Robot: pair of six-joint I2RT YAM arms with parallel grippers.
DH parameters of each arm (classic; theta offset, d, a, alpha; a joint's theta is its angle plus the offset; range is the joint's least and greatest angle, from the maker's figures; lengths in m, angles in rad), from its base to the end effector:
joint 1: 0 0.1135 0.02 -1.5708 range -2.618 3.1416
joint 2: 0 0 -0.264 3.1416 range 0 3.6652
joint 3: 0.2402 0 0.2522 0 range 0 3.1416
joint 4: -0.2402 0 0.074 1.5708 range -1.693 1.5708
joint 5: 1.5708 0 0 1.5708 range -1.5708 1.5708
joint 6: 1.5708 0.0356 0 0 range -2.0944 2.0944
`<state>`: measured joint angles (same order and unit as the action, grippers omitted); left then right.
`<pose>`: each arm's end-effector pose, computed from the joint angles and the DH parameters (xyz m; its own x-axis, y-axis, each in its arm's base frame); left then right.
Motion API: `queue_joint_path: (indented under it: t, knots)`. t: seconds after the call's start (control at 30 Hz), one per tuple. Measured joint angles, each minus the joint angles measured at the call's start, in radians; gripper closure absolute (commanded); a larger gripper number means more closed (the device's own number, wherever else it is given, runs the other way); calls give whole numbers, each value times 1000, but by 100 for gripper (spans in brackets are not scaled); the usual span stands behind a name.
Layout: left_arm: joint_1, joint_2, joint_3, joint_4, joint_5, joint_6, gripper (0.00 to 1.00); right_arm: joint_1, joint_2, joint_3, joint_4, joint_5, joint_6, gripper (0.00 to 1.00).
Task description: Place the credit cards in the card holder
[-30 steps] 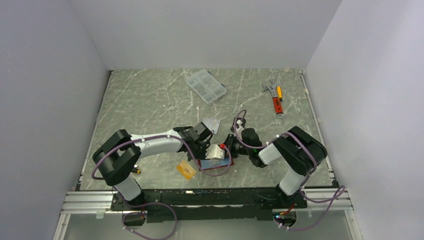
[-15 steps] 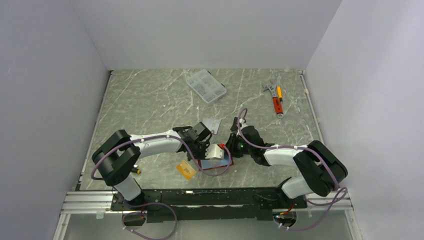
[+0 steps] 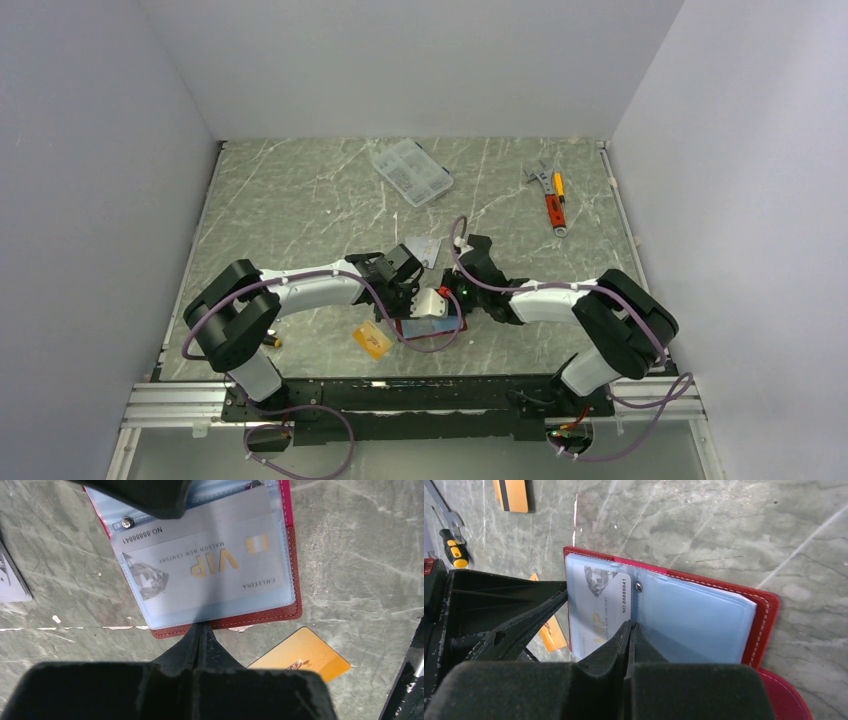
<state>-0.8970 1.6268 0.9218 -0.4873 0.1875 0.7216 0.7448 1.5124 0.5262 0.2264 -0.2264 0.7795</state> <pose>0.1823 -0.2390 0.1628 0.1003 0.9145 -0.3918 0.9917 -0.0599 0.1141 0.1921 0.1879 0.1310 -0.9086 0.0940 -0.4070 -0.1989 0.7593 0.6196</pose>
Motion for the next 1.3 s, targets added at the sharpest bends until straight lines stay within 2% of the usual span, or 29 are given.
queue_joint_path:
  t: [0.4, 0.8, 1.3]
  knots:
    - [1, -1, 0, 0, 4, 0, 100, 17, 68, 56, 6, -45, -6, 100]
    - [2, -7, -8, 8, 5, 0, 100, -29, -1, 4, -8, -64, -11, 100]
    - [2, -7, -7, 8, 6, 0, 100, 24, 41, 58, -60, -99, -44, 100]
